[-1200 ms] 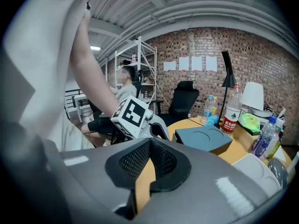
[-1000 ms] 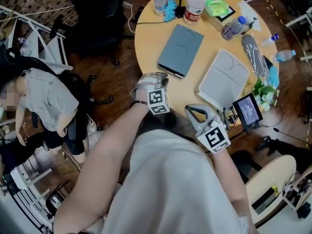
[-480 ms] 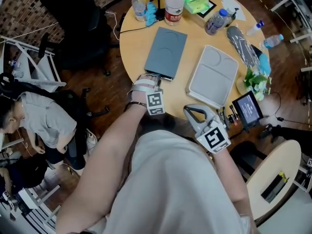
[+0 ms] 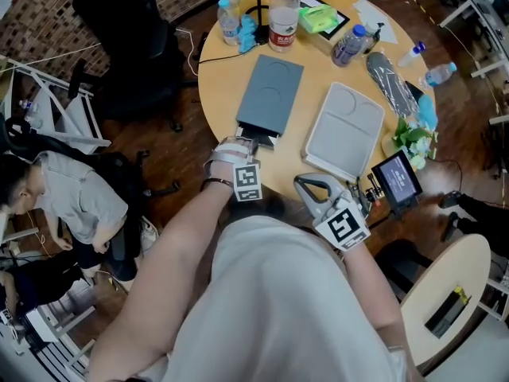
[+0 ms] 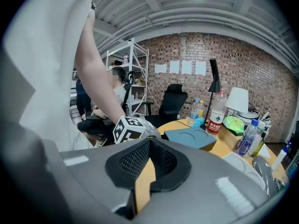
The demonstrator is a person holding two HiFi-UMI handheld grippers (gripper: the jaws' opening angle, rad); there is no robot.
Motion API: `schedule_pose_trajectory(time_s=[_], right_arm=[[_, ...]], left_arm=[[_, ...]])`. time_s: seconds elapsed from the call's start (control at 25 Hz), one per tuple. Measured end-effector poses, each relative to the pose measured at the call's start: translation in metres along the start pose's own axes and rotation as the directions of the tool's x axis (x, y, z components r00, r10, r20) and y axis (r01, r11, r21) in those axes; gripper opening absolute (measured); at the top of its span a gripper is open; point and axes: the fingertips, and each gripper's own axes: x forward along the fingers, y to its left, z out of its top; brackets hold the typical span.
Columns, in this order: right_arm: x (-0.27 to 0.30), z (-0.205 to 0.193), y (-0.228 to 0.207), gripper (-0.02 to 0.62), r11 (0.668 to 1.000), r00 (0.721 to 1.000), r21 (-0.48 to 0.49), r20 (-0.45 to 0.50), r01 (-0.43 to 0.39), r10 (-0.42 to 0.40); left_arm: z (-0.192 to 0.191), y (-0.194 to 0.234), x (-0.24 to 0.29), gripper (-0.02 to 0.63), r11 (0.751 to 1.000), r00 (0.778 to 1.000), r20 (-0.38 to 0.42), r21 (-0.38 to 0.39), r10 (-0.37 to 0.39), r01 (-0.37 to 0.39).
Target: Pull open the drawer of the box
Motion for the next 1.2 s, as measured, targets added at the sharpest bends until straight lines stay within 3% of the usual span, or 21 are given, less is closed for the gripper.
schedule_pose_trajectory(time_s=[0.68,1.0,1.2], right_arm=[[0.013,-0.003,0.041,0.005,0.985,0.986,-0.075,0.037,-0.158,0.161],[0.018,0.003,0.048,0.005,0.981,0.983,-0.080,0.044,-0.174,0.178],[0.016,0.002,0.051,0.005,0.986,0.987,-0.068,0.023,-0.154,0.156]], left_arm=[[-0.009,-0.084,-0.062,0.043,0.988,0.995,0.020,-0.116,-0.099,0.101],[-0.013,-0.100,-0.062,0.047,0.979,0.988,0.015,-0.135,-0.153,0.154],[-0.010,-0.098,-0.064,0.049,0.980,0.990,0.037,-0.145,-0.134,0.138]])
